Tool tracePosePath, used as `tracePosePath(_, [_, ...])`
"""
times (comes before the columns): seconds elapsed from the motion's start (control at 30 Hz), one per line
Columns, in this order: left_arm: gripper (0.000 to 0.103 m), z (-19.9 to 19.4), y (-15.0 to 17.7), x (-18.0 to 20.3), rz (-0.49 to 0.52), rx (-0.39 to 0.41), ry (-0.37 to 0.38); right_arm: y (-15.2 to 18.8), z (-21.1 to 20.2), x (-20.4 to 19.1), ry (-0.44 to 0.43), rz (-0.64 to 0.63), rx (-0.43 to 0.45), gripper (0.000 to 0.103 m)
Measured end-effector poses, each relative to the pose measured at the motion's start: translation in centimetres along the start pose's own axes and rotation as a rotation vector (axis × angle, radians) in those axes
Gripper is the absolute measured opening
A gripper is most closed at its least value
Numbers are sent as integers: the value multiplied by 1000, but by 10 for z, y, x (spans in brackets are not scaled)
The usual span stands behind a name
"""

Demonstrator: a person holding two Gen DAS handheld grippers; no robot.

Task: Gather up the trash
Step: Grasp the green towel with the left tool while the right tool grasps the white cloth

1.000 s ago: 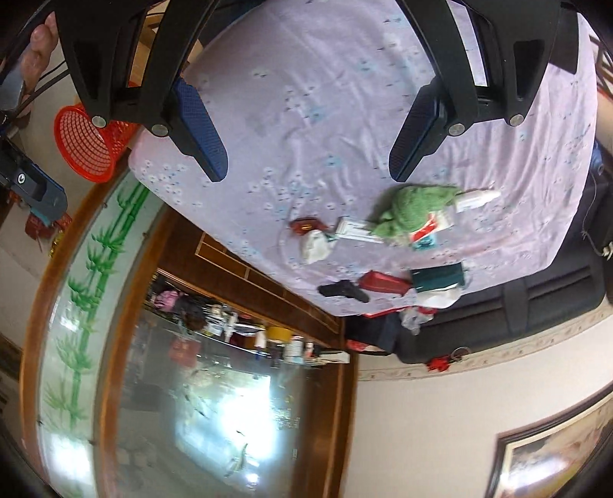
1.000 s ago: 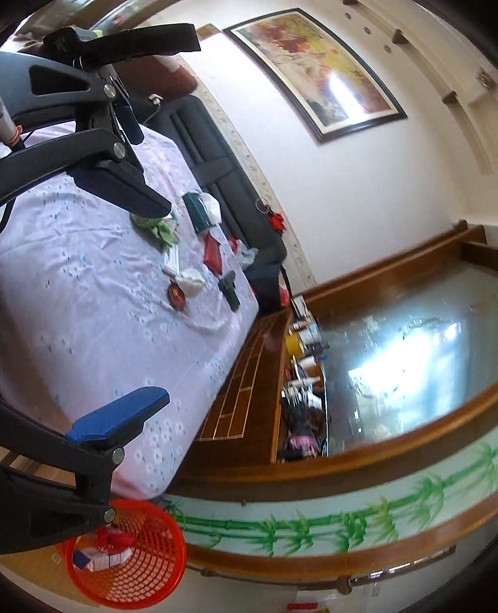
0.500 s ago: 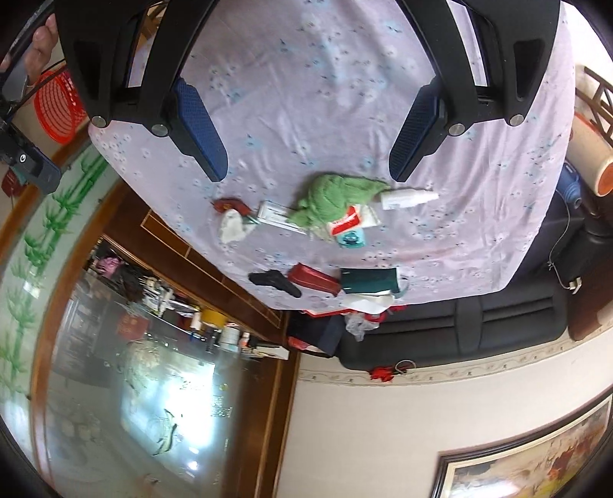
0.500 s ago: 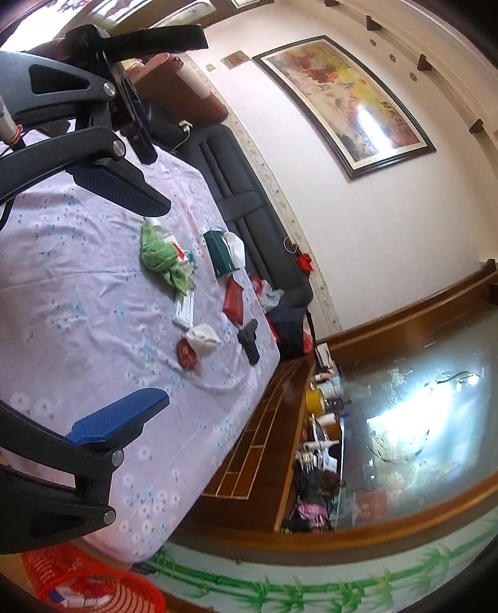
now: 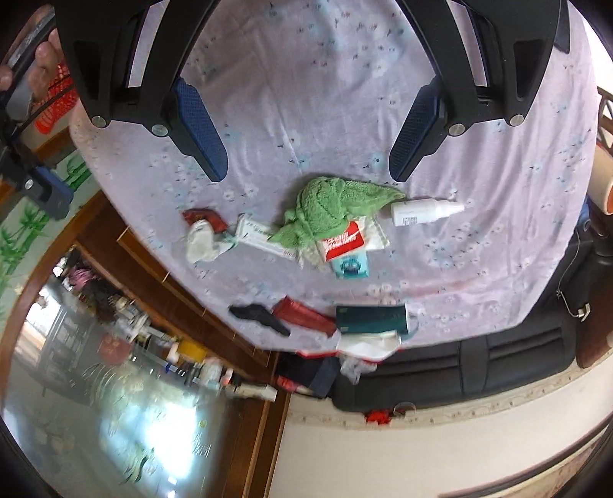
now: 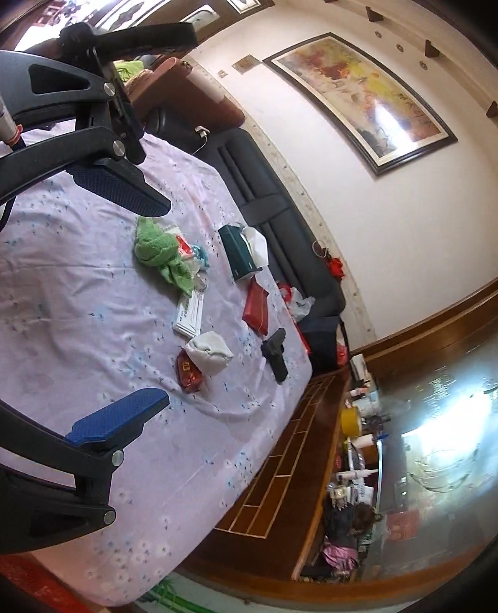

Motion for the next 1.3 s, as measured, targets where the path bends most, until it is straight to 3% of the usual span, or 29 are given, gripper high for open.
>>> tracePosePath(0.17, [85, 45, -10, 3, 10, -51, -14, -15, 44, 16, 2, 10, -30, 93])
tracePosePath(0.33, [85, 88, -17, 1, 31, -62, -76, -29, 95, 32, 11, 5, -72, 93])
tracePosePath(0.4, [85, 112, -14, -2, 14, -117, -46, -32, 121, 40, 3, 25, -106, 93])
tracePosePath(0.6, [84, 151, -9, -21, -38, -166, -86, -30, 201, 69, 37, 95, -221, 78])
tracePosePath(0.67, [76, 154, -8, -26, -55, -172, -75, -27, 214, 75, 62, 122, -235, 63])
tracePosePath(0.77, [64, 158, -7, -30, -71, -181, -60, -23, 226, 75, 83, 108, -253, 58])
tracePosePath(0.93, [43, 150, -9, -22, -47, -142, -67, -16, 226, 74, 94, 110, -261, 30])
tracePosePath(1.1, [35, 125, -5, -20, -72, -132, -33, -17, 188, 65, 57, 118, -214, 23])
tracePosePath(1.3, [34, 54, 20, -8, -91, -73, 23, -10, 93, 42, -30, 112, -96, 21])
Point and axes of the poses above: each gripper's, at about its wrist camera, not at the fingertips, and z roughly the way its jaws point, x to its right, y to its underside, the point moved 5 cm from there along z, roughly the way its jaws point, and after that the axes turned 1 degree about -z, right-handed, at the moved point
